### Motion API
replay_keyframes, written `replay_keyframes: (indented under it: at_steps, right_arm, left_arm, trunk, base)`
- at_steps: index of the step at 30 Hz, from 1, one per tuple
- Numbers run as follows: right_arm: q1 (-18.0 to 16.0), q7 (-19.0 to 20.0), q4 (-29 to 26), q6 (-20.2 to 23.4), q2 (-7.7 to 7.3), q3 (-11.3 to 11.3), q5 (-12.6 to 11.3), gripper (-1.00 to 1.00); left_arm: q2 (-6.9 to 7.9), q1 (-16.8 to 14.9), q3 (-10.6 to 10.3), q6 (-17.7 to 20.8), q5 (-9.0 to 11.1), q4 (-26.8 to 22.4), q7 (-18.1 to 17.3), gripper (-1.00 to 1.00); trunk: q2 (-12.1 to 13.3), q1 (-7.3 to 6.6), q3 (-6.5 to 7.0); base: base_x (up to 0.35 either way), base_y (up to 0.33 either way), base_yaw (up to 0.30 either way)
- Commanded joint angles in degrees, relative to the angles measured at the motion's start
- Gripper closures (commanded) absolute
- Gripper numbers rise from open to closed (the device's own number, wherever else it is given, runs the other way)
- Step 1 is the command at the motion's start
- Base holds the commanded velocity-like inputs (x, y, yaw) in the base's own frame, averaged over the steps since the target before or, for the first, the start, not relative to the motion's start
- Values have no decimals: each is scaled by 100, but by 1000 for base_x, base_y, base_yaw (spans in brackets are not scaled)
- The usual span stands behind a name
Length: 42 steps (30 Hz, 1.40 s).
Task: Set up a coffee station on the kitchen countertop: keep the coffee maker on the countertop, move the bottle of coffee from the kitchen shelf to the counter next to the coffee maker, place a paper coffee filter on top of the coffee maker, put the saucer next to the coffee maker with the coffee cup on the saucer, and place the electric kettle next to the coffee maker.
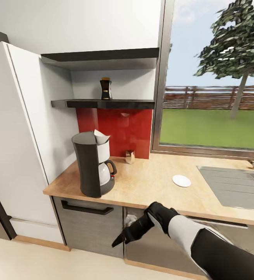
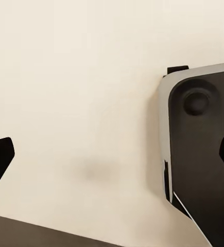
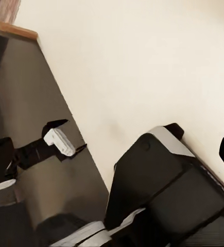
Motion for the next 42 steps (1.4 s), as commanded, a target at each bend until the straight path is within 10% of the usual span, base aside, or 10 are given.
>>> replay_keyframes:
  at_steps: [1, 14, 20, 33, 42]
  right_arm:
    - [218, -233, 2, 6, 1, 24, -74, -100]
    - [2458, -4206, 288, -3263, 1, 13, -82, -100]
    - [3362, -5914, 318, -4249, 1, 13, -515, -100]
    - [3624, -6292, 325, -4419, 1, -137, -1132, -100]
    - [3626, -6211, 325, -4402, -365, -599, -1947, -100]
  left_arm:
    - [-2, -2, -6, -18, -58, 7, 32, -100]
    - [-45, -2, 5, -22, -54, -1, 39, -100]
    - [-61, -2, 20, -107, -40, -10, 45, -100]
    - [-243, -2, 50, -522, 48, -34, 101, -100]
    - [-237, -2, 56, -539, 577, -153, 89, -100]
  trunk:
    - [-5, 2, -2]
    - [-5, 2, -2]
    - [-5, 2, -2]
    - [-5, 2, -2]
    - [-5, 2, -2]
  base:
    - [0, 0, 0]
    - [0, 0, 0]
    - [0, 0, 0]
    - [0, 0, 0]
    - [0, 0, 0]
